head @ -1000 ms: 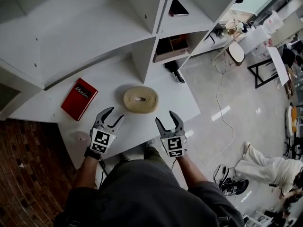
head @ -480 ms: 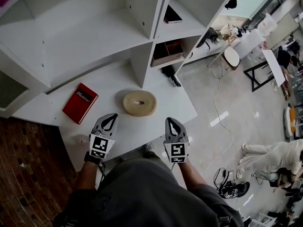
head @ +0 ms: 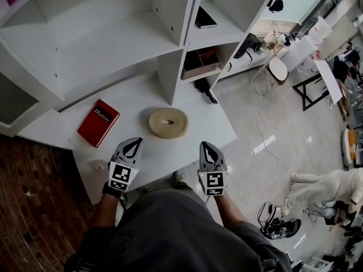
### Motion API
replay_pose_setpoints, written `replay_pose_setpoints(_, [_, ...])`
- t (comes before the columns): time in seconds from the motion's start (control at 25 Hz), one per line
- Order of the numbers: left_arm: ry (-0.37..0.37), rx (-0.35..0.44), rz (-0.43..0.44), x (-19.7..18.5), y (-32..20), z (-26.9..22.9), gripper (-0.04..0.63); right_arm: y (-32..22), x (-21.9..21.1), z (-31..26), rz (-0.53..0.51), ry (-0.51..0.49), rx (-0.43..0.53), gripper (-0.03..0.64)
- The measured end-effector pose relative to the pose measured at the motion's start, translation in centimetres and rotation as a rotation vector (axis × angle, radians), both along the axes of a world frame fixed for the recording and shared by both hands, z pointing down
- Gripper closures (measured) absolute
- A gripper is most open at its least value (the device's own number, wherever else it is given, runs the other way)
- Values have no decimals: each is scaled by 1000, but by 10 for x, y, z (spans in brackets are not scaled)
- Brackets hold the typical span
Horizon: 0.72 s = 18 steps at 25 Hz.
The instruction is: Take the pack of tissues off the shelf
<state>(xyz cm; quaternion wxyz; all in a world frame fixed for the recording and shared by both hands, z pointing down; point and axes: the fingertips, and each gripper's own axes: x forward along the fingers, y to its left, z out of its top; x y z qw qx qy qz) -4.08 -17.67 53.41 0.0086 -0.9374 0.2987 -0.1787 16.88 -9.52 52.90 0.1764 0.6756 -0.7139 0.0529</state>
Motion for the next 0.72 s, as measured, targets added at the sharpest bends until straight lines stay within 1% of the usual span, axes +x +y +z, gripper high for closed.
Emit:
replay_pose_setpoints(0.32, [1, -5, -14, -2, 5, 0, 595, 4, -2, 1, -10, -14, -1, 617])
replay_pose_setpoints(0.72, [-6, -7, -14, 4, 7, 3, 595, 6, 2, 5, -19, -18, -3, 617])
